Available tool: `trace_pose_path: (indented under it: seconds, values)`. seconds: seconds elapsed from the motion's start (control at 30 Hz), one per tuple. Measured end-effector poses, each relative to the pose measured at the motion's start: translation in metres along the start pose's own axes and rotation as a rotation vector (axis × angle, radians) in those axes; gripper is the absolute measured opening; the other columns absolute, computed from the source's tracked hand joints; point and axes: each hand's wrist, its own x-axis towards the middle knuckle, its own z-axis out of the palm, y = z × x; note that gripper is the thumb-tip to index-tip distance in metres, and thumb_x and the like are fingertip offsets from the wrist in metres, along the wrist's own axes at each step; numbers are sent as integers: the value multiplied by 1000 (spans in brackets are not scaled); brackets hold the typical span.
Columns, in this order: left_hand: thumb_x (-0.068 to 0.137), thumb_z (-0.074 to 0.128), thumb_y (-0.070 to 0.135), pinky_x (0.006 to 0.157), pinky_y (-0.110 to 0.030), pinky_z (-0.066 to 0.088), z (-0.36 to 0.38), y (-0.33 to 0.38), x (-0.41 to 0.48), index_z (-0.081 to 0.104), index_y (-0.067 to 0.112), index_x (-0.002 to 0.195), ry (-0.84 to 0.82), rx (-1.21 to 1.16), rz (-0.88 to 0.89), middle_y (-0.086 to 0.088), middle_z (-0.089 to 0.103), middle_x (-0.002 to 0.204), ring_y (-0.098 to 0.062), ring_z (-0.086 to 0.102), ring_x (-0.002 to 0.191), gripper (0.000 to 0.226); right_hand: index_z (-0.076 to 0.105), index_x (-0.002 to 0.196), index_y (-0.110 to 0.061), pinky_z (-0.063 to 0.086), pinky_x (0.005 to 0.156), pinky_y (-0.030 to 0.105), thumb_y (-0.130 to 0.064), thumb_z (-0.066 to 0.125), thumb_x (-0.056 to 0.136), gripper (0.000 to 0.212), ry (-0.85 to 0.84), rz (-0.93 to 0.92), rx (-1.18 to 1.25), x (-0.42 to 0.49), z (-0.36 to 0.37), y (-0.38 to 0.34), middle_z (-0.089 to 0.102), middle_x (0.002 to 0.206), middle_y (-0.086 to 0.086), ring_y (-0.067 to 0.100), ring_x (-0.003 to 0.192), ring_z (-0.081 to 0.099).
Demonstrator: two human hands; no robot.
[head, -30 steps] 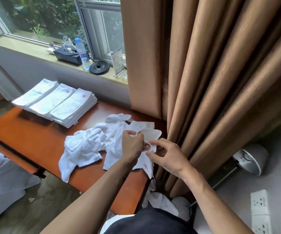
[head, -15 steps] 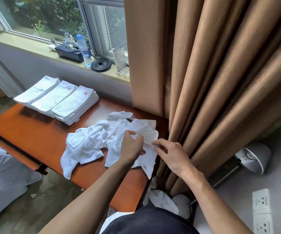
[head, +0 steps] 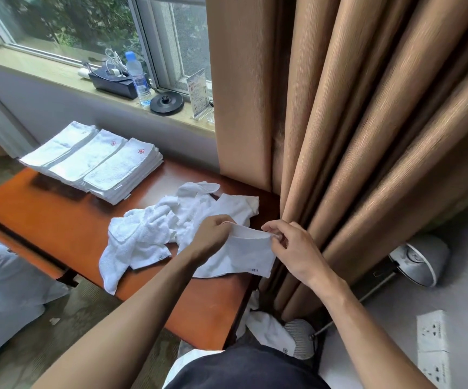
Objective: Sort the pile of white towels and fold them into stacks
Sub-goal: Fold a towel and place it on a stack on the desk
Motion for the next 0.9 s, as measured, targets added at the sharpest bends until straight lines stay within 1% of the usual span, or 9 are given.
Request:
trace_pose_path:
  seconds: [0.1,0.2,0.3,0.4,0.5,0.6,0.7,0.8,0.9]
  values:
    - [84,43,25,77,-30,40,-5,4,-5,68,4,81,-105,-54,31,0,65,86,-13,54,83,33,76,110,-20,34,83,6,0,58,93,32,6,-20,-41,5,-4,2,57,84,-23,7,92,48]
    - [95,41,15,78,-34,36,-2,-1,-8,60,3,80,-129,-72,62,-3,58,85,-16,48,83,27,74,106,-19,35,84,7,-2,53,96,29,-30,-4,-10,8,-4,1,63,93,-14,6,95,52]
    - [101,38,13,78,-36,34,3,-8,-8,53,8,80,-126,-116,69,-4,49,85,-18,42,83,26,71,106,-18,43,85,19,-1,49,98,29,-66,35,52,11,-3,-1,66,103,-3,8,99,60]
    - [99,45,48,79,-32,36,5,-10,-14,47,22,84,-182,-237,41,9,46,87,-9,43,85,30,72,109,-13,45,88,25,1,47,98,30,-76,45,70,14,-2,-4,67,106,2,12,101,61]
    - [80,54,72,86,-27,42,6,-19,-17,44,28,107,-206,-197,64,8,50,107,-4,51,96,53,72,111,-13,45,86,20,1,46,99,32,-83,62,91,15,-3,-5,66,107,-1,11,100,61]
    - [86,63,54,89,-21,49,4,-30,-21,34,42,124,-186,1,252,10,50,121,0,56,101,50,73,112,-13,42,81,14,4,46,97,35,-65,68,114,17,-6,-3,66,104,-5,4,93,60]
    - [97,54,42,86,-23,48,9,-36,-21,37,36,129,-102,330,481,14,55,120,-6,58,100,37,74,110,-13,40,81,11,5,47,96,36,-47,81,133,19,-10,-1,66,101,-11,-3,91,59]
    - [102,55,28,81,-29,49,15,-29,-18,55,23,117,41,252,494,11,65,101,-7,61,91,15,75,108,-11,40,84,8,6,47,96,35,-34,66,151,23,-12,-1,67,102,-9,-9,94,58]
    - [100,62,19,75,-19,45,13,-21,-9,63,21,100,125,128,440,12,68,90,-5,62,88,2,75,105,-17,40,82,11,1,49,97,32,-24,90,183,26,-13,2,66,103,-12,-11,94,57]
